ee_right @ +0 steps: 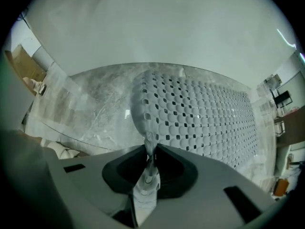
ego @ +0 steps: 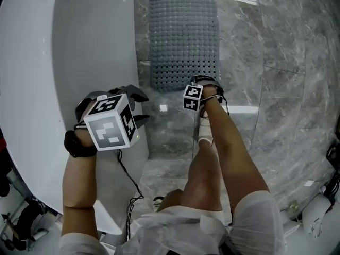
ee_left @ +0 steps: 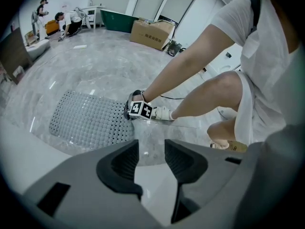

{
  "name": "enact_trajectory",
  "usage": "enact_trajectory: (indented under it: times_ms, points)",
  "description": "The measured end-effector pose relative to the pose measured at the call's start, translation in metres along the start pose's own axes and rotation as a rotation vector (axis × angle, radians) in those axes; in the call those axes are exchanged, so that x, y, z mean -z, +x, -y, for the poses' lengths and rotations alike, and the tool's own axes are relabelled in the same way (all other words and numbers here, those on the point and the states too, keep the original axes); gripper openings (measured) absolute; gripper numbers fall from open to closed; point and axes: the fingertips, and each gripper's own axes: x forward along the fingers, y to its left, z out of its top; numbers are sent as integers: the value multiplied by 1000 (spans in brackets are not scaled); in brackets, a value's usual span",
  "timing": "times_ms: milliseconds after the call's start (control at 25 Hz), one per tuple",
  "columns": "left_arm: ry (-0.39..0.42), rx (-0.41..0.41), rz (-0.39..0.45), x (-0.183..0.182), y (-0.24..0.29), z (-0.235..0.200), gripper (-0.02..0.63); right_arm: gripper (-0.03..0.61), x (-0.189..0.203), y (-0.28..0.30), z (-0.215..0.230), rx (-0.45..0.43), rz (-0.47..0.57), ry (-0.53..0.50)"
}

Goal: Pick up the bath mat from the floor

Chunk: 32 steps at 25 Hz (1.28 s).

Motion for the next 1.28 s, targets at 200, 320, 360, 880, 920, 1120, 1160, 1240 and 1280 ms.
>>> enact_trajectory:
  times_ms: [200,320,360,880,920,1120,1160,1240,1280]
  points:
    - [-12,49,37,-8,2,8,183,72,0,-52,8,-81,-2,52]
    - [3,66,42,-10,4,12,213,71,-1,-89,8,-131,8,83]
    - [15,71,49,-11,5,13,219,70,0,-103,8,-140,14,95]
    - [-76,141,192,-64,-32,50,324,66,6,-280,-7,-268,29,155]
    - [-77,134,196,-72,-44,52,325,66,4,-293,-5,-276,33,149]
    - [-60,143,209,-110,-99,61,324,66,3,-346,8,-315,56,149]
    - [-60,149,210,-116,-108,61,324,66,4,-355,11,-321,61,151]
    - [-67,157,207,-125,-126,62,324,66,5,-370,18,-335,68,153]
    - [-74,161,206,-130,-134,62,324,66,6,-377,21,-343,71,151]
